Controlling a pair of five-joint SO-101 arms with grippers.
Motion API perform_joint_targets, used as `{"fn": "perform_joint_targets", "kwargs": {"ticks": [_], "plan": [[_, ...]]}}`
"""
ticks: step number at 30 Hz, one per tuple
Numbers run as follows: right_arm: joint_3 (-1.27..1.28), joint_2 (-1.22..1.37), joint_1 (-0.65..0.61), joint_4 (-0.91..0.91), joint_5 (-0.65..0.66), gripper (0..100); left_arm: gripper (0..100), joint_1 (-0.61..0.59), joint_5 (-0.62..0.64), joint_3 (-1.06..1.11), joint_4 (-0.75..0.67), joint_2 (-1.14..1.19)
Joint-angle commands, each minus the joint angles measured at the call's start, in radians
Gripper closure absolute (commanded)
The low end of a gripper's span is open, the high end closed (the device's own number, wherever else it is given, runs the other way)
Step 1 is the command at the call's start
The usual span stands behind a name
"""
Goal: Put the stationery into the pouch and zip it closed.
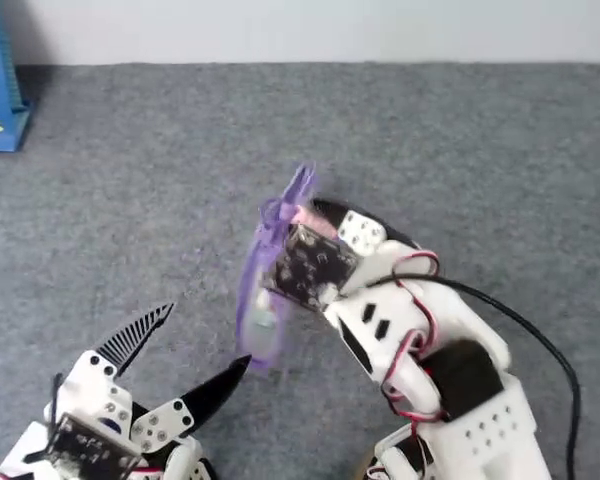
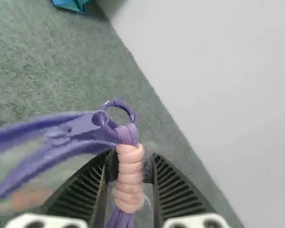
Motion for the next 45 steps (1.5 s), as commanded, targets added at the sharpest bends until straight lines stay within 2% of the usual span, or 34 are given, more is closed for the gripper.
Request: {"fn": "perform_joint_targets", "kwargs": {"ticks": [1,7,16,21,30,39,45], "plan": [[-0.008,0.021,0.013,-0.061,-0.031,99.1,68,0.002,0.011,-0.002,0.005,-0.009],[-0.009,0.064,0.053,-0.110,-0.041,99.1,68,-0.005,0.009,0.018,0.011,-0.009],[-0.011,0.142,0.183,-0.193,-0.169,99.1,68,-0.005,0.011,0.142,-0.038,-0.009],[-0.046,0.105,0.185,-0.070,-0.186,99.1,68,-0.006,0.018,0.249,-0.138,-0.009],[-0.152,0.012,0.183,0.110,-0.180,99.1,68,-0.008,0.140,0.381,-0.338,-0.009],[-0.150,-0.071,0.185,0.113,-0.178,99.1,68,-0.216,0.181,0.489,-0.583,-0.008],[-0.149,-0.117,0.130,0.117,-0.173,99.1,68,-0.247,0.184,0.516,-0.620,-0.008]]}}
